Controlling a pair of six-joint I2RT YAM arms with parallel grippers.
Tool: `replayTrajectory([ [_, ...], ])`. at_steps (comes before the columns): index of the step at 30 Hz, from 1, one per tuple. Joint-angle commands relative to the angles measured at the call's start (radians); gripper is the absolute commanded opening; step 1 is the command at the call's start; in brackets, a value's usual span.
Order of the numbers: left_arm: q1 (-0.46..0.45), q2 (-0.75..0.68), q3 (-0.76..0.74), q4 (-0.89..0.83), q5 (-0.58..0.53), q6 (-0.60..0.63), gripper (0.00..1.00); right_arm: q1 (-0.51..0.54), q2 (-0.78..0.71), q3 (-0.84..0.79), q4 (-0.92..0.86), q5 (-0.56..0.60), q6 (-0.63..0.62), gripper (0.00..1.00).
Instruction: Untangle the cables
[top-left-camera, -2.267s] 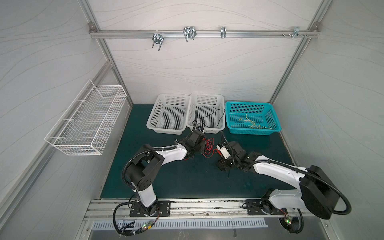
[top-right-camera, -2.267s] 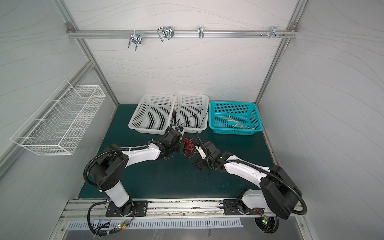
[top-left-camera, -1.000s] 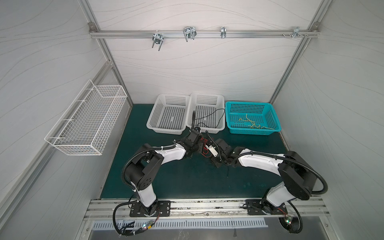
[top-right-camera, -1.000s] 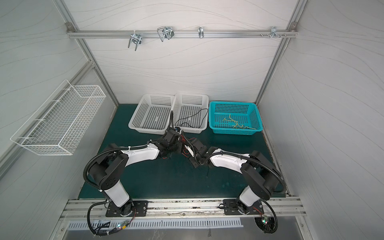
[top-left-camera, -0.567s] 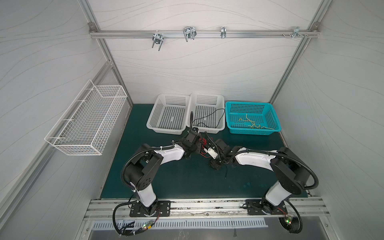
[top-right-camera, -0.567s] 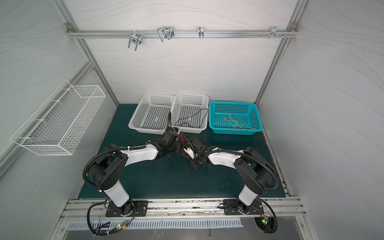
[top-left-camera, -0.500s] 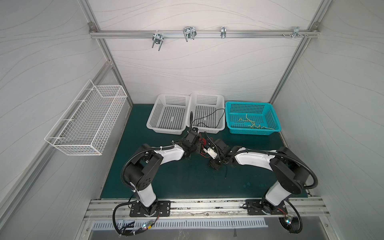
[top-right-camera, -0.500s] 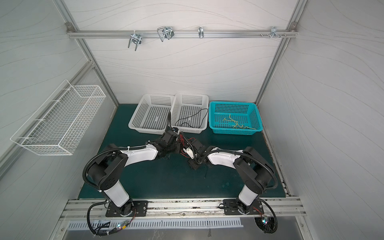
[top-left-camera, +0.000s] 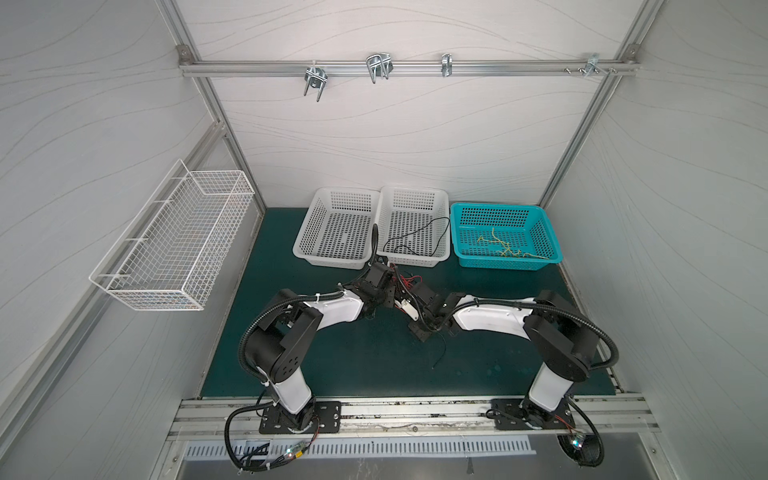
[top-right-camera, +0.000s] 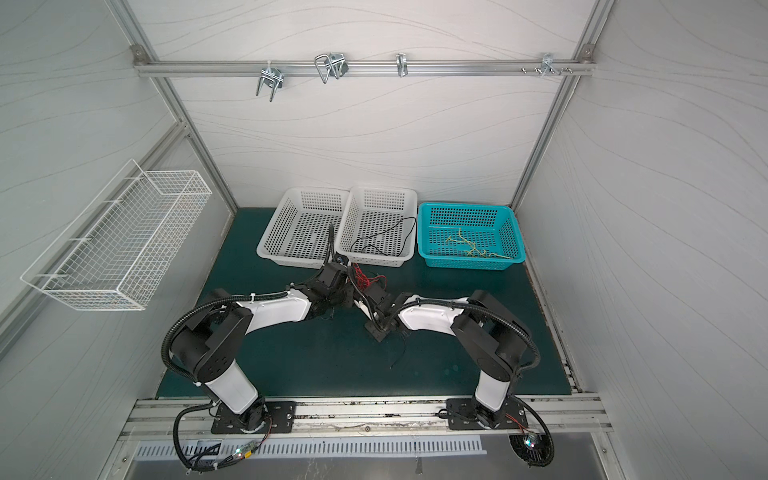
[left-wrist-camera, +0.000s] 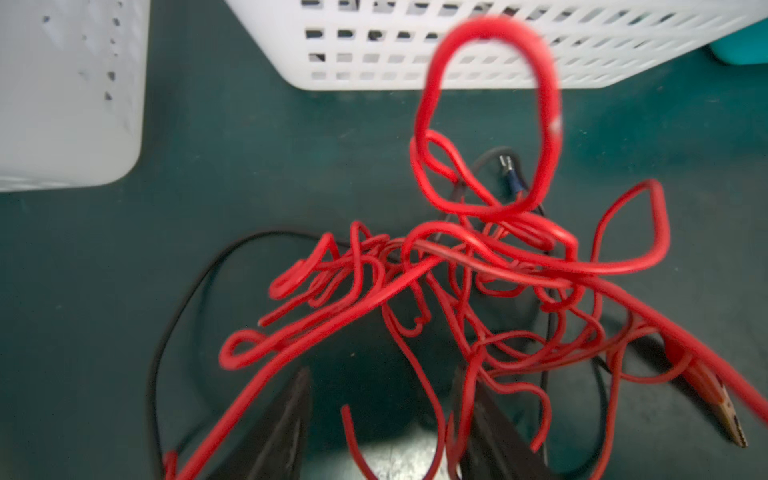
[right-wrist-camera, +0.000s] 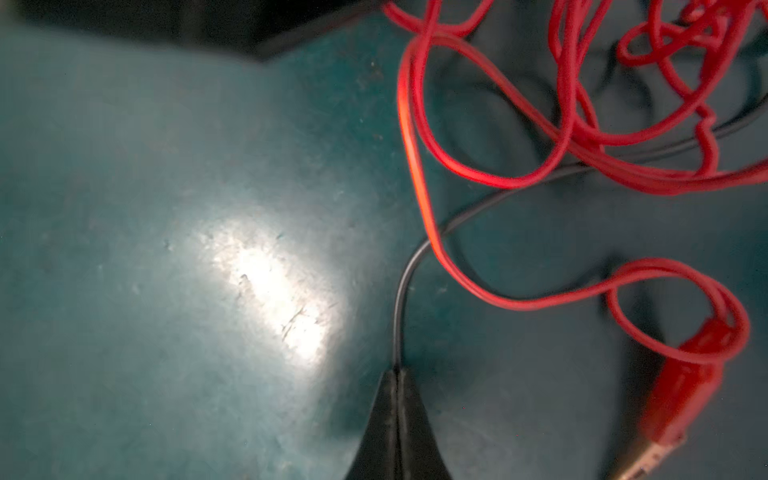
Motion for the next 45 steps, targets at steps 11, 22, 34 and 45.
replayTrajectory([
  [11,-0.013,-0.021,0.011,0.050,0.011,-0.014,0.56,0.005,-0.204,0.006,0.036,-0.161,-0.057,0.00],
  [22,-0.014,-0.023,0.012,0.055,0.014,-0.018,0.56,-0.076,-0.430,-0.012,0.096,-0.237,-0.021,0.00],
  [34,-0.006,-0.046,0.011,0.043,-0.001,0.000,0.58,-0.172,-0.580,0.063,0.174,-0.248,0.028,0.00],
  [45,-0.001,-0.102,-0.033,0.057,-0.004,-0.002,0.61,-0.228,-0.457,0.314,0.042,-0.226,-0.046,0.00],
])
